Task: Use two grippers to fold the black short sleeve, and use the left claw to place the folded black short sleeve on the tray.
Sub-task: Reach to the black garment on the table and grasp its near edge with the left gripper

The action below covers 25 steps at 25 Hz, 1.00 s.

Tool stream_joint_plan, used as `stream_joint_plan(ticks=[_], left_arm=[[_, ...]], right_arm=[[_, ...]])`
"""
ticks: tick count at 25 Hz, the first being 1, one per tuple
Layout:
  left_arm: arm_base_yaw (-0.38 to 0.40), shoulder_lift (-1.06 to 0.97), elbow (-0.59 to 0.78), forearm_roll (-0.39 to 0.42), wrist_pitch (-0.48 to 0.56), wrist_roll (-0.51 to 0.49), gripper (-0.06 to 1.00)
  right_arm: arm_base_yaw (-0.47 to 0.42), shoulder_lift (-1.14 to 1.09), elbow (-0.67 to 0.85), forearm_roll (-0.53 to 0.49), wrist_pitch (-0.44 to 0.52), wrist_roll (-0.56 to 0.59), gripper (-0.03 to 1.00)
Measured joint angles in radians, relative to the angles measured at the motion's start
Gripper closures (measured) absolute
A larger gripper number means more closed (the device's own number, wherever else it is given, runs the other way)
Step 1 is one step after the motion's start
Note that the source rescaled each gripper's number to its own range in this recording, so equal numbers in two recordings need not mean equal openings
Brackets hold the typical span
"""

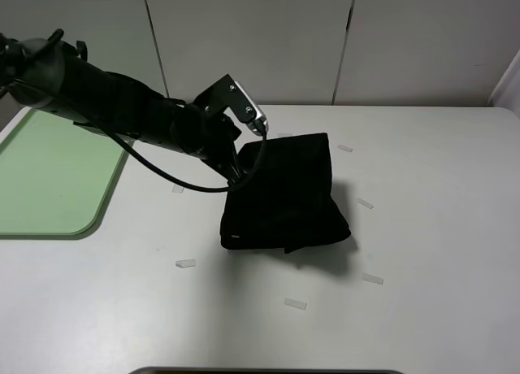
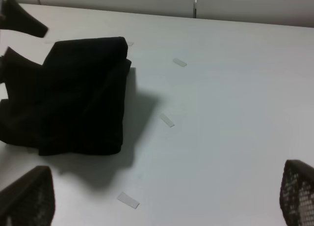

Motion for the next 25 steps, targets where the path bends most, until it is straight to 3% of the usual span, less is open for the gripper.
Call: stream_joint_plan(ticks=[13, 19, 22, 25], left_arm=[[-0.142, 0.030, -0.094, 0.000, 0.072, 0.016, -0.06], [-0.155, 0.030, -0.095, 0.000, 0.079, 0.029, -0.06], [-0.126, 0.004, -0.095, 0.001, 0.081, -0.036, -0.06], [-0.075, -0.051, -0.095, 0.001, 0.092, -0.173, -0.06]], right_arm=[[0.000, 0.000, 0.000, 0.000, 0.000, 0.000, -0.03], [0.000, 0.000, 0.000, 0.000, 0.000, 0.000, -0.03], [0.000, 0.000, 0.000, 0.000, 0.000, 0.000, -0.03], [0.000, 0.000, 0.000, 0.000, 0.000, 0.000, -0.03]])
